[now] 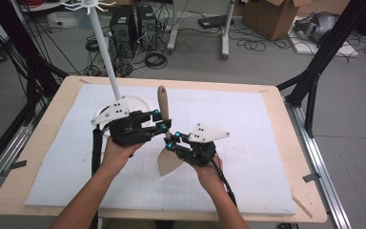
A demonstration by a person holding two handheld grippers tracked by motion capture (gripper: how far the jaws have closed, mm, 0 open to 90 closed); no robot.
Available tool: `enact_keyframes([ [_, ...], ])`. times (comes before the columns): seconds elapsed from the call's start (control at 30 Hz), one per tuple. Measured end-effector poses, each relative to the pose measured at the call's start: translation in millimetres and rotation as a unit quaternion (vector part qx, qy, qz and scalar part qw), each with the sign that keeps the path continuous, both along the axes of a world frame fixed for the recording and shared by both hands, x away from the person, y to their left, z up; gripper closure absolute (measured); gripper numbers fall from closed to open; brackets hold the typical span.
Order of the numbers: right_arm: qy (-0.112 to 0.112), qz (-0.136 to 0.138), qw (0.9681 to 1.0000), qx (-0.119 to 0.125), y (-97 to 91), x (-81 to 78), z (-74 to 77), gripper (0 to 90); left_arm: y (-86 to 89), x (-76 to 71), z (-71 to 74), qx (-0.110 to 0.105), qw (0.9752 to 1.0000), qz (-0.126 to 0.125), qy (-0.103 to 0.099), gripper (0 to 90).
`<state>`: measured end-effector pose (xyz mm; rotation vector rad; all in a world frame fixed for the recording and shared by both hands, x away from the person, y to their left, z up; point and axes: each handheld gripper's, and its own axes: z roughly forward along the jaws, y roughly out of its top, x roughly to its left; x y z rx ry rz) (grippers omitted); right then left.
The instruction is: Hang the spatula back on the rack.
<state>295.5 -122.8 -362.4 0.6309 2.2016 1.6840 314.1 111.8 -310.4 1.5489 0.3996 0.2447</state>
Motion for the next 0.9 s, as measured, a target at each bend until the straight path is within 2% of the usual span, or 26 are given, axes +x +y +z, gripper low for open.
enact_keyframes([
  [0.03,-0.002,-0.004,1.0000,0.003,0.3,0.3,0.0,78.5,-0.9,0.4,-0.8,0.003,1.0000,0.002,0.000,58.3],
  [0.13,-0.007,-0.016,0.9998,0.001,1.0,-1.0,0.9,78.5,-4.1,1.2,-2.5,0.009,0.9999,0.009,-0.001,55.1],
  [0.2,-0.006,-0.021,0.9998,0.000,1.9,-2.0,1.4,78.4,-5.6,1.3,-3.3,0.014,0.9999,0.005,-0.004,59.8],
  [0.23,-0.007,-0.021,0.9998,-0.001,2.0,-2.0,1.6,78.4,-6.3,0.8,-3.4,0.017,0.9998,0.008,-0.009,67.9],
  [0.3,-0.003,-0.021,0.9998,0.001,2.5,-3.2,1.7,78.4,-5.9,1.6,-3.4,0.015,0.9999,0.004,-0.006,75.4],
  [0.43,-0.003,-0.021,0.9998,0.005,2.3,-4.6,2.1,78.3,-5.3,2.0,-3.1,0.010,1.0000,0.001,0.001,76.0],
  [0.5,-0.005,-0.021,0.9998,0.002,2.0,-5.7,2.6,78.1,-3.6,3.1,-2.7,0.004,0.9999,-0.010,0.006,76.3],
  [0.57,-0.020,-0.017,0.9996,-0.004,1.1,-6.7,3.4,75.5,-1.4,3.8,-2.1,0.003,0.9997,-0.020,0.011,76.4],
  [0.63,-0.035,-0.016,0.9992,-0.001,-1.8,-9.2,5.0,56.9,1.2,3.6,-1.8,0.006,0.9997,-0.021,0.008,76.5],
  [0.67,-0.046,-0.021,0.9987,-0.001,-4.3,-9.6,5.7,51.7,2.6,3.1,-1.6,0.004,0.9998,-0.020,0.006,76.4],
  [0.73,-0.057,-0.006,0.9983,0.000,-11.4,-8.9,6.4,43.8,7.5,3.4,-0.6,0.003,0.9997,-0.023,0.003,76.4],
  [0.8,-0.056,0.002,0.9984,0.001,-19.6,-9.7,5.4,36.8,13.5,4.2,0.2,-0.004,0.9996,-0.029,0.003,76.4],
  [0.9,-0.042,0.029,0.9987,0.009,-35.1,-8.3,1.7,29.6,22.6,6.3,0.2,-0.004,0.9990,-0.043,0.003,76.4],
])
